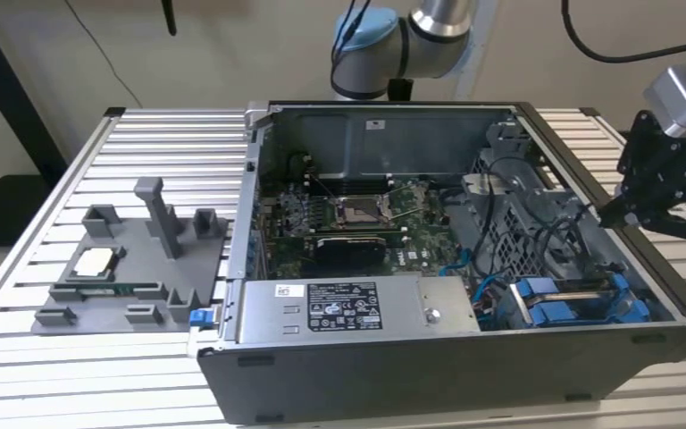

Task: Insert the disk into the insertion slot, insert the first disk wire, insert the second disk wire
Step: 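Insert the second disk wire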

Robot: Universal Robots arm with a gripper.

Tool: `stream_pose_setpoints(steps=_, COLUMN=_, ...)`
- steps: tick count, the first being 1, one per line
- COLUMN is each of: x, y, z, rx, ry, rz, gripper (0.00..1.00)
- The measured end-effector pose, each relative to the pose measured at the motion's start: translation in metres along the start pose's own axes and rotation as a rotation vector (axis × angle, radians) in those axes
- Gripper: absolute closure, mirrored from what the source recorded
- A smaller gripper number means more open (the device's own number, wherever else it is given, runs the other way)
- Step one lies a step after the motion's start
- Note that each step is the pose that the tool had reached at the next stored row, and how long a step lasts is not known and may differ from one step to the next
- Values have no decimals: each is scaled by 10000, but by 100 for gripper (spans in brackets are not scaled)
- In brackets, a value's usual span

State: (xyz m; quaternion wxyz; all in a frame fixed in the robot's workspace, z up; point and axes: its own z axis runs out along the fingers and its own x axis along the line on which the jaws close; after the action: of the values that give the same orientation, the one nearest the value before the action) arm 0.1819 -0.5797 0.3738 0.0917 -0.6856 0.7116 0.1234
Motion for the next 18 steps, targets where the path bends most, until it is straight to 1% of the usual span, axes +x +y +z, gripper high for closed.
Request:
stream_pose_setpoints(steps=4, x=7, y=112, z=0, rx=9, ry=5, rz=-3, gripper=84)
stream_pose_setpoints(steps=5, x=7, y=130, z=-2, rx=12, ry=31, rz=-3, gripper=84)
stream_pose_setpoints(steps=6, x=7, y=145, z=-3, rx=16, ry=104, rz=0, gripper=84)
stream_pose_setpoints(steps=9, x=9, y=189, z=-2, rx=31, ry=458, rz=14, gripper=84)
stream_pose_setpoints(steps=11, x=11, y=240, z=0, rx=40, ry=658, rz=21, gripper=84)
stream_pose_setpoints(steps=12, x=13, y=281, z=1, rx=44, ry=724, rz=24, gripper=84)
stream_pose_setpoints(steps=15, x=8, y=371, z=-24, rx=47, ry=778, rz=25, gripper=84)
stream_pose_setpoints(steps=16, x=7, y=402, z=-28, rx=49, ry=814, rz=27, gripper=84)
stream_pose_setpoints(steps=17, x=7, y=435, z=-30, rx=54, ry=872, rz=28, gripper=84)
stream_pose_setpoints(steps=18, x=9, y=467, z=-30, rx=63, ry=966, rz=31, gripper=84)
